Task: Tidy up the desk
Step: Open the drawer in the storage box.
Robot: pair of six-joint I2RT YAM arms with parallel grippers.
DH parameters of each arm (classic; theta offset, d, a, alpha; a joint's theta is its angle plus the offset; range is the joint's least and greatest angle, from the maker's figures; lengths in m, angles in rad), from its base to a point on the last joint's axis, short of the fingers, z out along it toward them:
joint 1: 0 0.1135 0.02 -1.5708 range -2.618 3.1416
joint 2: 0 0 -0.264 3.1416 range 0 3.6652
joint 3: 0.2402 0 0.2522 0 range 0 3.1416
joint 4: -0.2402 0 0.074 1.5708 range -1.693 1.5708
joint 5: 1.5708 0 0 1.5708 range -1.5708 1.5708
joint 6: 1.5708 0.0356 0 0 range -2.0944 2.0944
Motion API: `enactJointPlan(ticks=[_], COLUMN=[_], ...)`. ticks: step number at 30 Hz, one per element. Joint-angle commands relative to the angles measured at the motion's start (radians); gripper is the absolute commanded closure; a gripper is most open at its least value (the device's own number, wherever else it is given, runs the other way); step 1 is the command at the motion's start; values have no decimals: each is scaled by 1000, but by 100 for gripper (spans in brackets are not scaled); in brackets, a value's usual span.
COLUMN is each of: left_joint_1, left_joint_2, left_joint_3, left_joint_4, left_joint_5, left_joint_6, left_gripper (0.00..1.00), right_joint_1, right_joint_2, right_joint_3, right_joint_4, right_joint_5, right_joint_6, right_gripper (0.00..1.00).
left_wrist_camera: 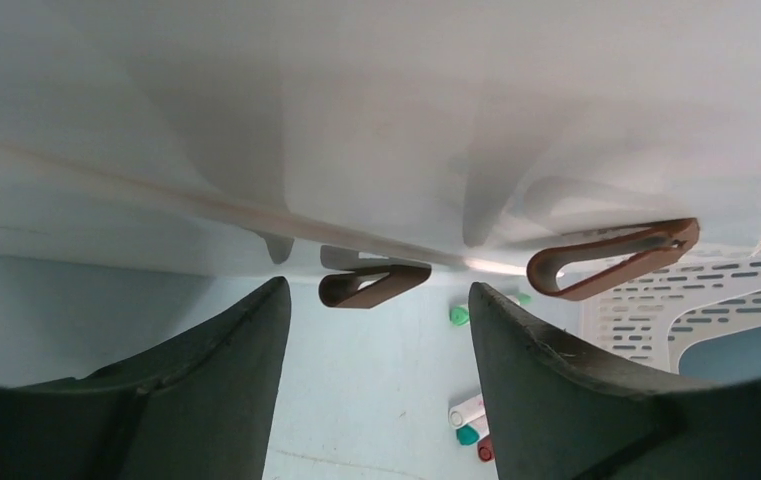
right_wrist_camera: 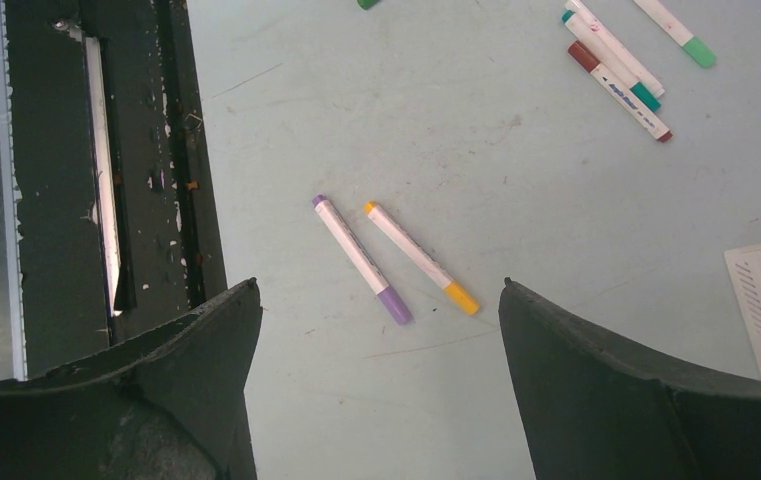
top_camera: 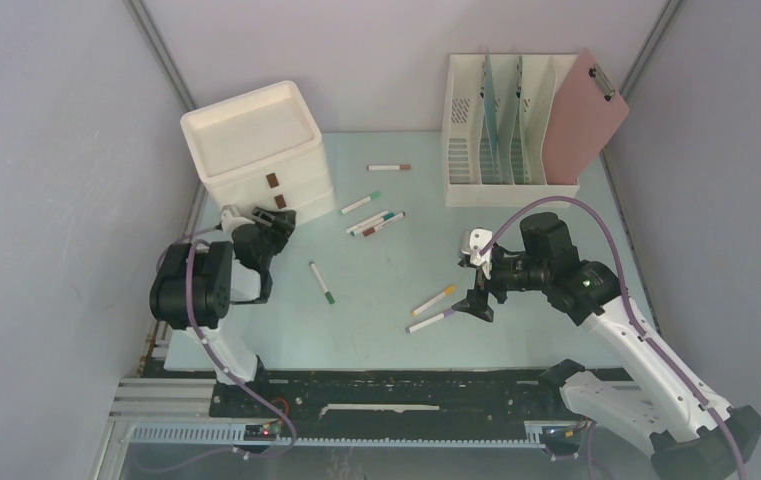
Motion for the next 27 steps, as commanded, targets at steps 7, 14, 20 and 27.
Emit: enactJointPlan(ticks=[7, 14, 20, 27], left_joint_1=[13, 15, 14, 14], left_joint_2=[47, 55, 49, 16], left_joint_3=[88, 95, 93, 60], left_joint_4=[70, 71, 71, 72], left_joint_5=[13, 32, 44, 84], left_joint_6=[-31, -30, -24, -40], left_gripper=[43, 70, 95, 100], right_joint_1=[11, 11, 11, 12], right_joint_2=[-17, -20, -22, -22], right_joint_3=[37, 38, 38, 38], right_joint_4=[4, 5, 3, 4], right_joint_5=[0, 0, -1, 0], right_joint_6=[-18, -18, -18, -20], right_gripper=[4, 4, 4, 4])
